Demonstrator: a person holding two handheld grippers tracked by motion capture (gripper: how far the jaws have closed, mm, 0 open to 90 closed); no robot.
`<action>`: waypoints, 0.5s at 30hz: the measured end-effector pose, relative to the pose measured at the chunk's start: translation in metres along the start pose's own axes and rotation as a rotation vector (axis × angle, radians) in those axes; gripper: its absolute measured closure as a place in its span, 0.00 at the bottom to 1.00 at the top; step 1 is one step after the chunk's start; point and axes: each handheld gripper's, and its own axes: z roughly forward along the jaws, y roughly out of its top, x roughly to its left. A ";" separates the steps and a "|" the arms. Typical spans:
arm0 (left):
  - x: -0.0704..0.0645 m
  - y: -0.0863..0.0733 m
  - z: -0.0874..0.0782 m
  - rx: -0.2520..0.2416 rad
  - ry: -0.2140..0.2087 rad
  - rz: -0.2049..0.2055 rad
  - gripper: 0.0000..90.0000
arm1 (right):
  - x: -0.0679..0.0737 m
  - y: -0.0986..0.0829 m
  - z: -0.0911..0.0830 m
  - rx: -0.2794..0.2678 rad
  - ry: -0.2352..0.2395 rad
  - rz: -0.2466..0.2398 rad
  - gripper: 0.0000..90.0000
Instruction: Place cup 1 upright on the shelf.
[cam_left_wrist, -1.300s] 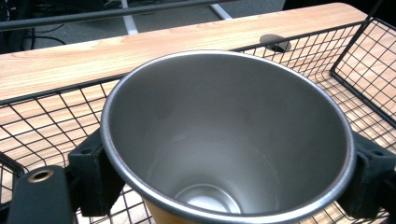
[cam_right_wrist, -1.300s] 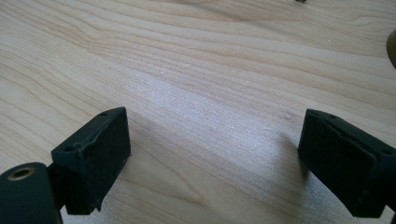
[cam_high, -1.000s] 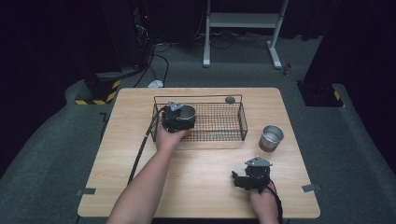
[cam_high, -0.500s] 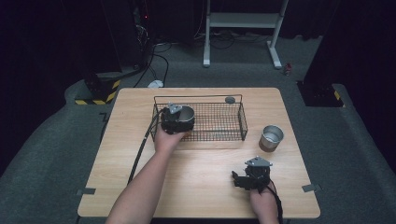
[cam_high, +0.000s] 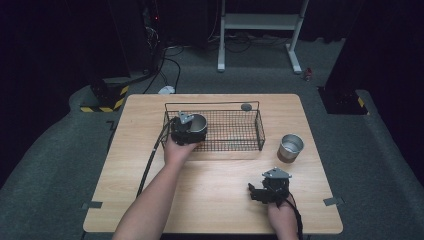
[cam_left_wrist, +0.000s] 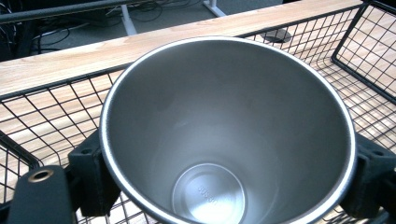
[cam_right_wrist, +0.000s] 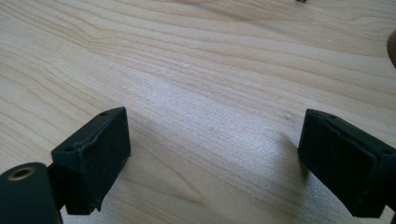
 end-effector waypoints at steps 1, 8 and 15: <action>0.000 0.000 0.000 0.001 0.001 -0.001 0.15 | 0.000 0.000 0.000 0.000 0.000 0.000 0.10; 0.000 0.002 -0.001 0.026 -0.003 -0.006 0.15 | 0.000 0.000 0.000 0.000 0.000 0.000 0.10; 0.000 0.004 -0.002 0.061 0.016 0.024 0.10 | 0.000 0.000 0.000 0.000 0.000 -0.001 0.10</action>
